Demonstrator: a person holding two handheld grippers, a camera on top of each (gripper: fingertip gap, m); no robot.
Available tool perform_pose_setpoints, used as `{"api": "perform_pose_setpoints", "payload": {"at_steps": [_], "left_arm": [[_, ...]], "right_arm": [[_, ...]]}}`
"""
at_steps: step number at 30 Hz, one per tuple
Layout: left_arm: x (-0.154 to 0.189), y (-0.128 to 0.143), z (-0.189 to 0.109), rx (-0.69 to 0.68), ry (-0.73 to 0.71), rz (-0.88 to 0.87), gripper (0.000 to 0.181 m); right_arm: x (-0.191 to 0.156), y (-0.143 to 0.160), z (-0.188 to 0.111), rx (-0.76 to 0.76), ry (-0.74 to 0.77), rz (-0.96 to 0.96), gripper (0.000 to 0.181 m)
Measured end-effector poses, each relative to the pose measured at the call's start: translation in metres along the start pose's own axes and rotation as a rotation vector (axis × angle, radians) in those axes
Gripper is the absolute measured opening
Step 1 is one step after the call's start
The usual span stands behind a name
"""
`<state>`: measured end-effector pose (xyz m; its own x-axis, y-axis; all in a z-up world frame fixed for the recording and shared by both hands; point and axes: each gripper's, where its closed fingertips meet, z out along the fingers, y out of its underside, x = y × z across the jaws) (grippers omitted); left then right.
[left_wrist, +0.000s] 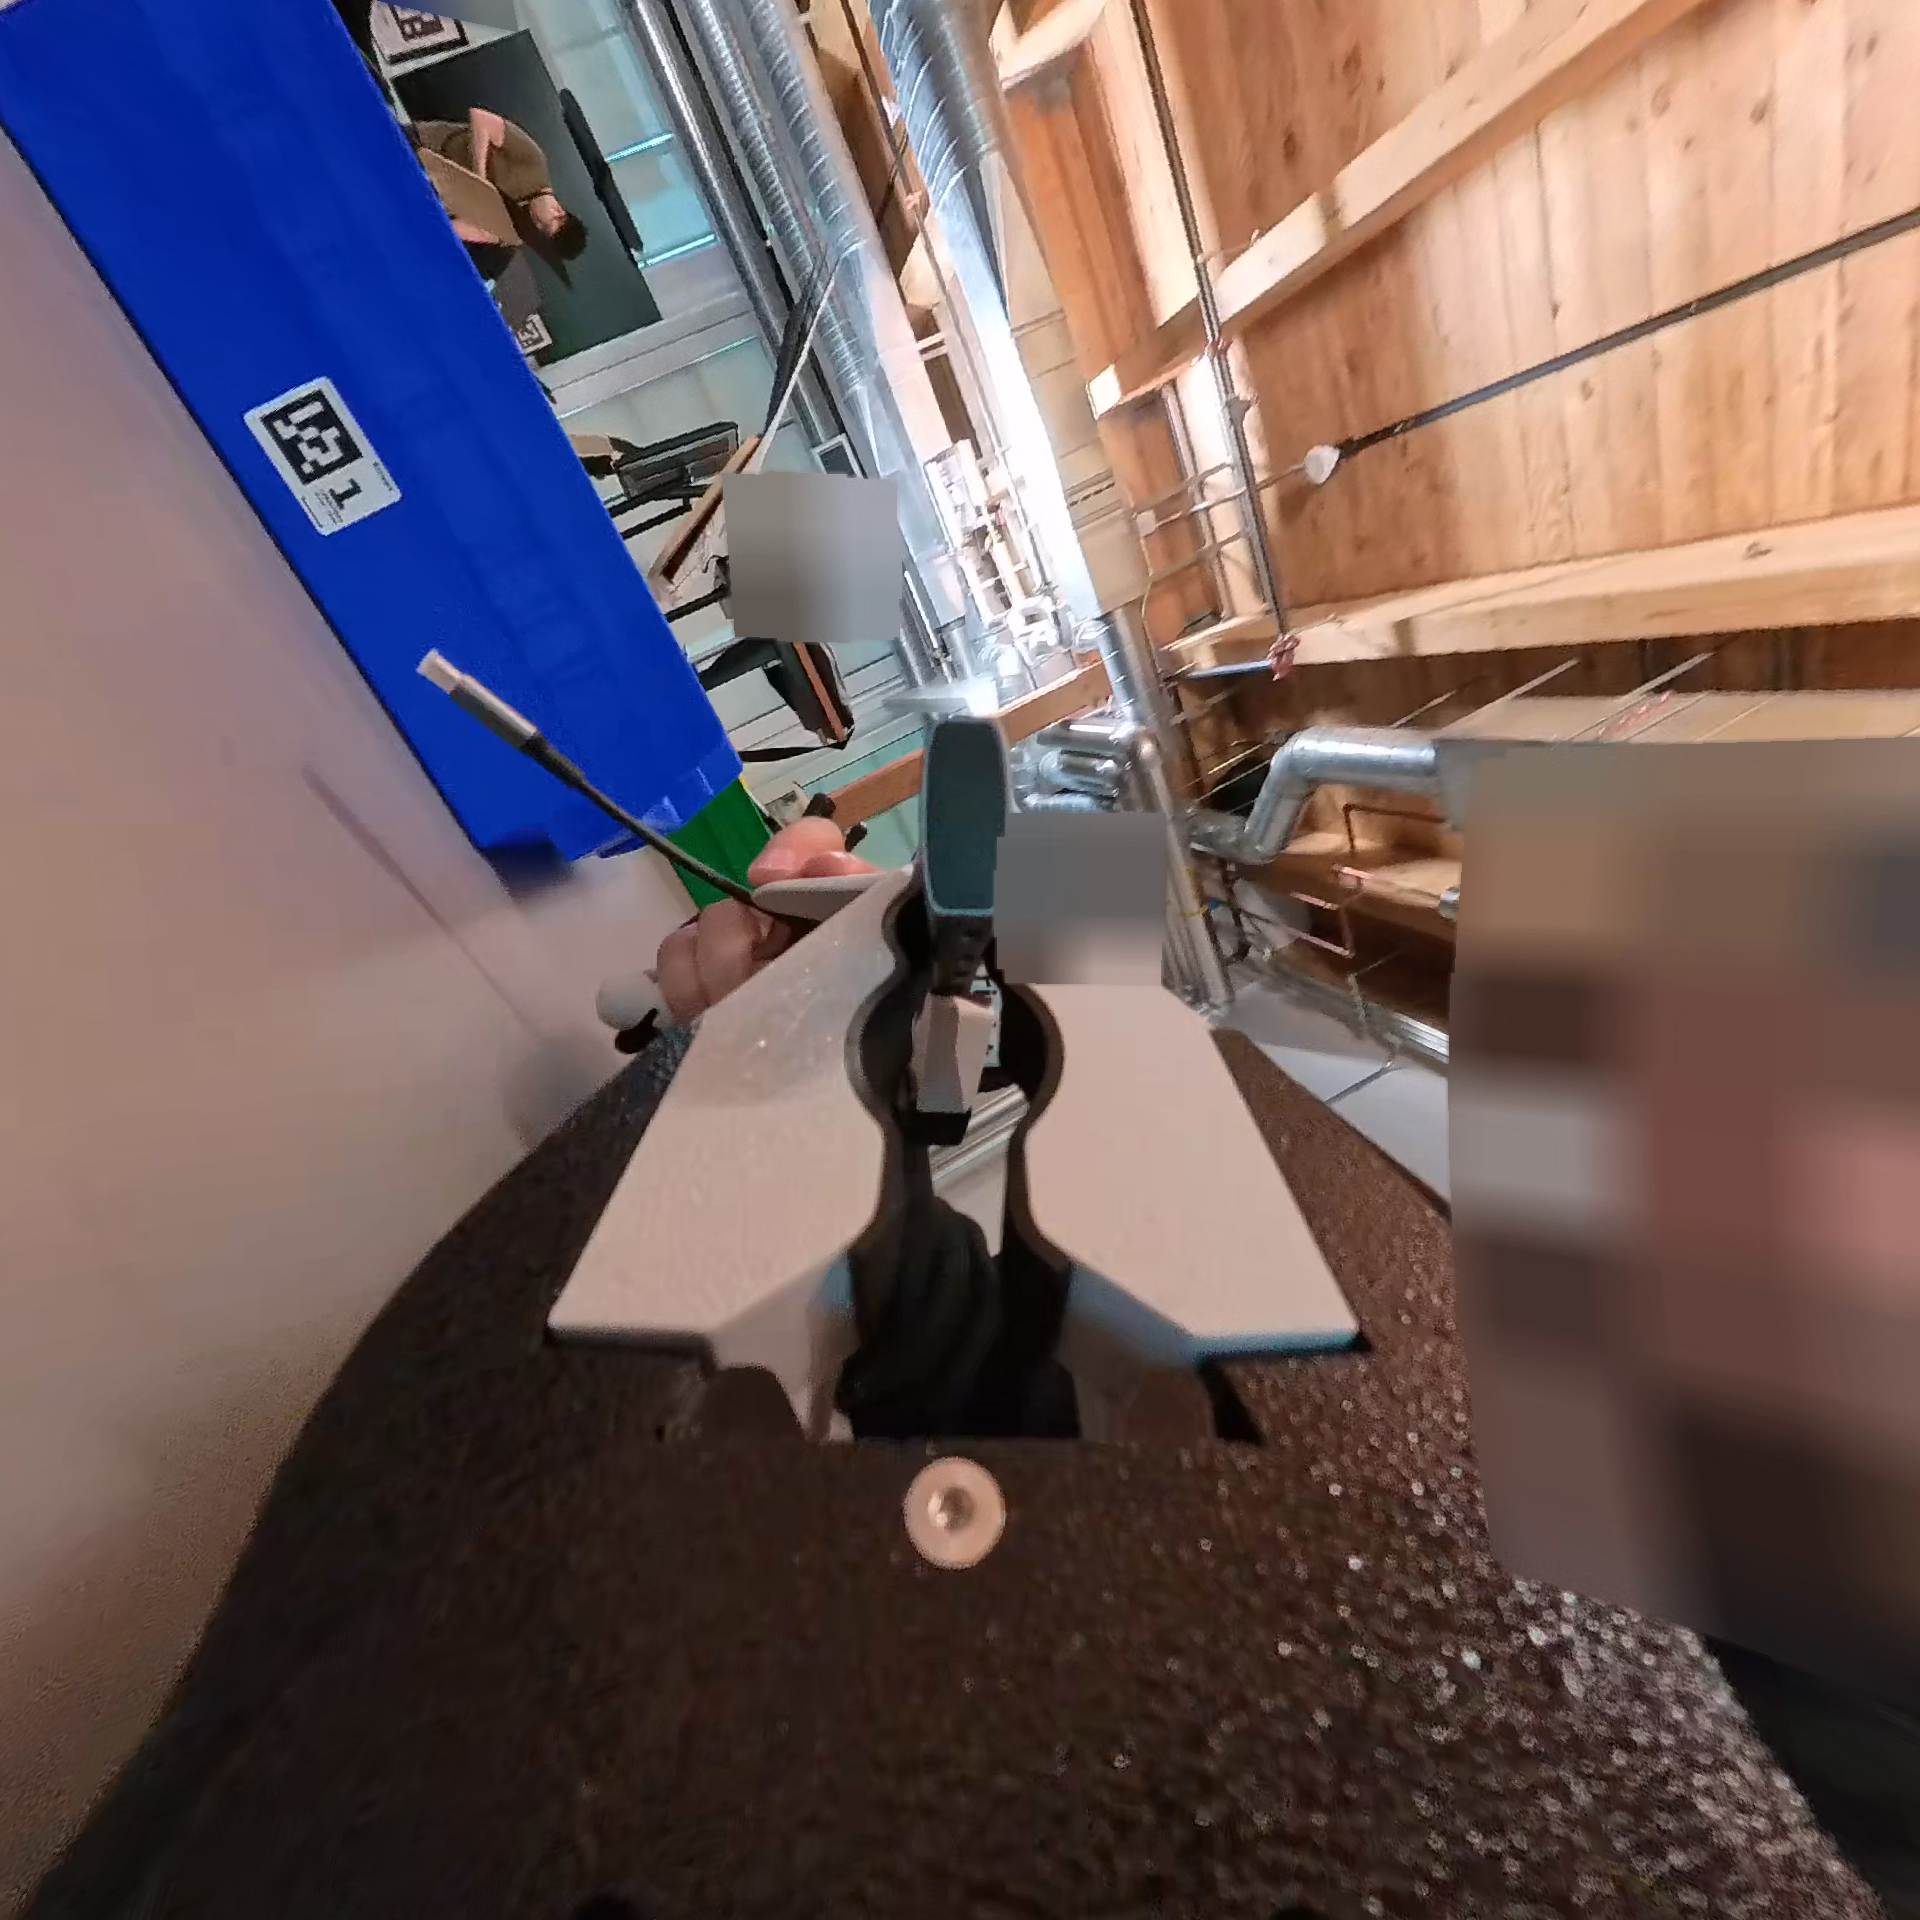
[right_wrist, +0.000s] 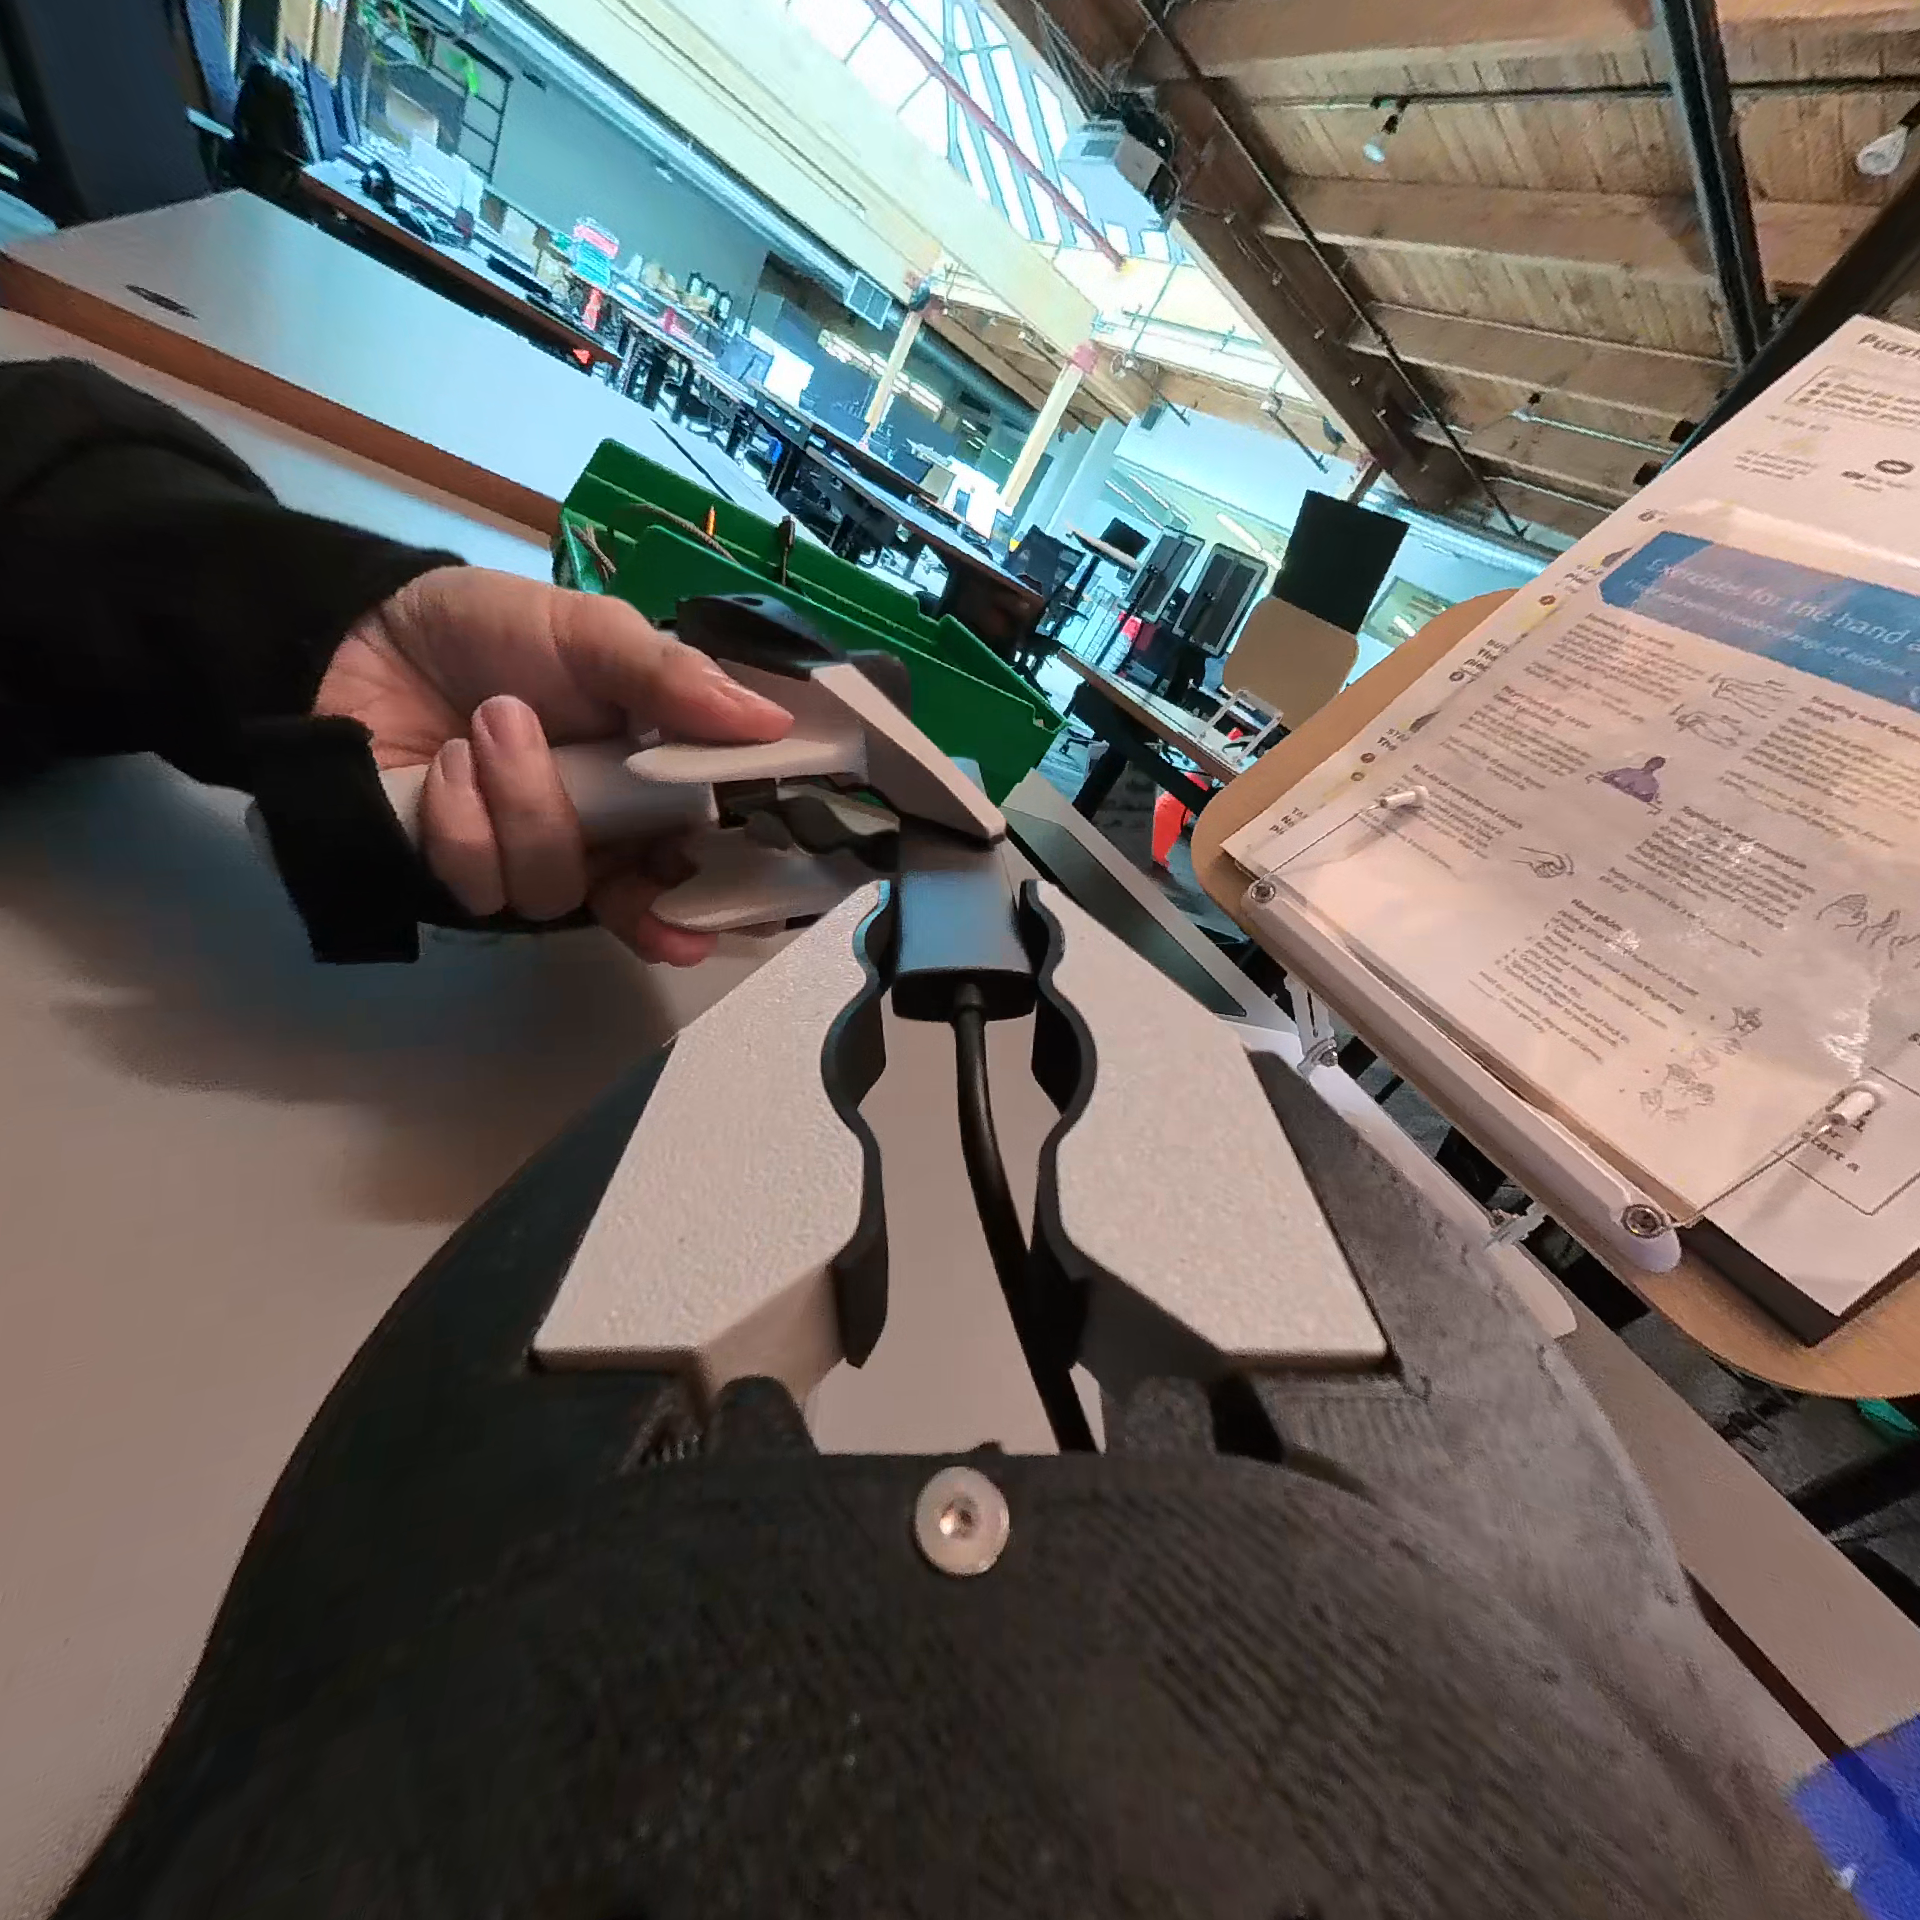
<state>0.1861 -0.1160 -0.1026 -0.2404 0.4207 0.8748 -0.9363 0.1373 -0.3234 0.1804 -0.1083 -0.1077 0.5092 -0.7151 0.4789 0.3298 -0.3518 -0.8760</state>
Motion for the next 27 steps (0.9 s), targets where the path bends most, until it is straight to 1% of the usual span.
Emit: {"api": "perform_pose_setpoints", "payload": {"at_steps": [2, 4, 6, 7, 9, 10, 12, 14, 17, 18, 19, 21, 22, 23, 24, 25, 27], "left_arm": [[-0.002, -0.001, 0.0, 0.014, 0.002, -0.024, 0.007], [-0.004, -0.003, -0.001, 0.028, -0.007, -0.013, 0.007], [-0.004, -0.007, -0.002, 0.046, -0.024, 0.045, 0.009], [-0.002, -0.011, -0.003, 0.06, -0.044, 0.104, 0.011], [0.002, -0.024, -0.009, 0.105, -0.125, 0.266, 0.019], [0.006, -0.032, -0.014, 0.133, -0.186, 0.376, 0.019], [0.021, -0.049, -0.026, 0.168, -0.339, 0.642, 0.022], [0.039, -0.065, -0.044, 0.195, -0.525, 0.883, 0.029], [0.07, -0.083, -0.087, 0.249, -0.802, 1.117, 0.03], [0.079, -0.089, -0.106, 0.237, -0.904, 1.181, 0.029], [0.084, -0.095, -0.129, 0.198, -1.036, 1.238, 0.029], [0.086, -0.11, -0.191, 0.052, -1.367, 1.282, 0.031], [0.086, -0.117, -0.224, -0.021, -1.522, 1.259, 0.035], [0.085, -0.121, -0.254, -0.098, -1.638, 1.211, 0.038], [0.082, -0.122, -0.278, -0.176, -1.715, 1.142, 0.041], [0.075, -0.122, -0.299, -0.249, -1.764, 1.064, 0.044], [0.06, -0.122, -0.33, -0.356, -1.82, 0.94, 0.04]], "right_arm": [[0.0, 0.002, 0.001, -0.001, 0.004, 0.017, 0.022], [0.001, 0.004, 0.003, -0.018, 0.006, 0.076, 0.022], [0.003, 0.003, 0.005, -0.019, 0.014, 0.144, 0.022], [0.007, 0.001, 0.004, 0.0, 0.024, 0.196, 0.022], [0.014, -0.005, 0.001, 0.058, 0.021, 0.315, 0.022], [0.019, -0.007, -0.002, 0.085, 0.027, 0.367, 0.022], [0.032, -0.008, -0.009, 0.125, 0.061, 0.44, 0.022], [0.044, -0.003, -0.013, 0.131, 0.123, 0.457, 0.022], [0.049, 0.008, -0.015, 0.101, 0.173, 0.445, 0.022], [0.05, 0.011, -0.015, 0.093, 0.186, 0.443, 0.022], [0.05, 0.013, -0.015, 0.086, 0.191, 0.44, 0.022], [0.049, 0.015, -0.014, 0.077, 0.19, 0.435, 0.022], [0.049, 0.014, -0.013, 0.077, 0.188, 0.434, 0.022], [0.048, 0.015, -0.012, 0.075, 0.184, 0.436, 0.022], [0.048, 0.016, -0.012, 0.071, 0.186, 0.435, 0.022], [0.048, 0.017, -0.012, 0.066, 0.187, 0.428, 0.022], [0.046, 0.019, -0.011, 0.055, 0.183, 0.416, 0.022]]}}
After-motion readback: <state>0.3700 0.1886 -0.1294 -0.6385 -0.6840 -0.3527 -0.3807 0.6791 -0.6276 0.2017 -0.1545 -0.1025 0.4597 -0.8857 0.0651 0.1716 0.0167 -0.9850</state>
